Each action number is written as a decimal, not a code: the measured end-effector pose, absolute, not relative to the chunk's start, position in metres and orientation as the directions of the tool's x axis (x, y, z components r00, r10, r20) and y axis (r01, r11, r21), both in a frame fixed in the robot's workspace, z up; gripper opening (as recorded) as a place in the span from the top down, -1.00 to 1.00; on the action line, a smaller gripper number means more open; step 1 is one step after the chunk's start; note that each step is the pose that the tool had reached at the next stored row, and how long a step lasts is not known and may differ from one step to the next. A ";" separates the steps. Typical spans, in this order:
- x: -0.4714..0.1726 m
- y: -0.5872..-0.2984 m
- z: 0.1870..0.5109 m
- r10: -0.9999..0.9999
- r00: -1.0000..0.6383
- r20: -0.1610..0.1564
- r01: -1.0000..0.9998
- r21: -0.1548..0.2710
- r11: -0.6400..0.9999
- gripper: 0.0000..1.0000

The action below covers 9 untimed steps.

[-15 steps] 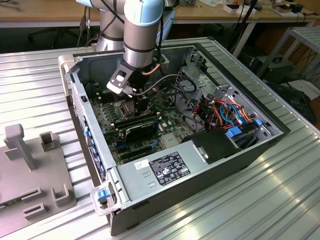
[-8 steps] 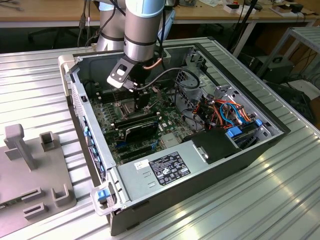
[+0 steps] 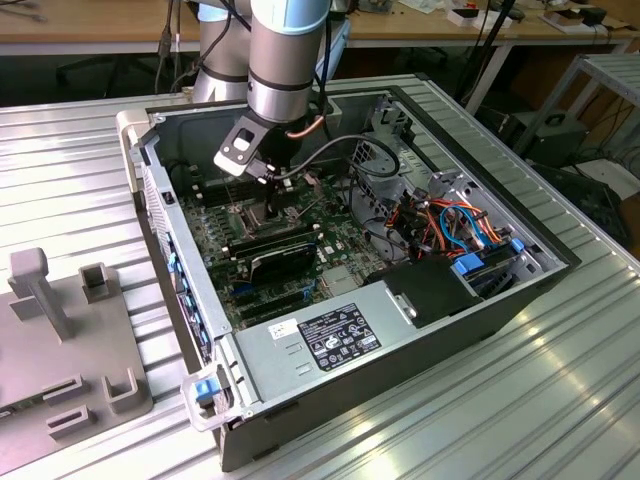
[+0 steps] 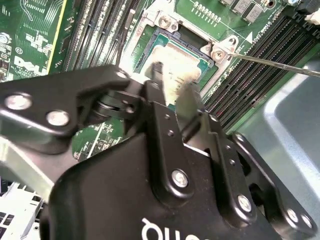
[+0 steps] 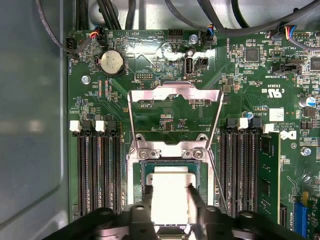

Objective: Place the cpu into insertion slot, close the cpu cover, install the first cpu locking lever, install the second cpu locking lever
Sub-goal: 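Place the cpu into insertion slot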

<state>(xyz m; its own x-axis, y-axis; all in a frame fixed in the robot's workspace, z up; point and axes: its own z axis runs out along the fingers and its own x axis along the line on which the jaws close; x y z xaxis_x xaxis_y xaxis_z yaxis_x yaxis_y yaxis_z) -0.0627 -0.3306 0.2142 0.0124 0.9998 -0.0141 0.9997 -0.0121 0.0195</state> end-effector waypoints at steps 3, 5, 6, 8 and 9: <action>-0.063 -0.331 0.214 1.000 0.012 -0.014 1.000 0.019 -0.012 0.53; -0.063 -0.331 0.214 1.000 0.012 -0.014 1.000 0.019 -0.012 0.79; -0.063 -0.331 0.214 1.000 0.012 -0.014 1.000 0.019 -0.012 0.79; -0.063 -0.331 0.214 1.000 0.012 -0.014 1.000 0.020 -0.012 0.79; -0.063 -0.331 0.215 1.000 0.012 -0.014 1.000 0.019 -0.012 0.79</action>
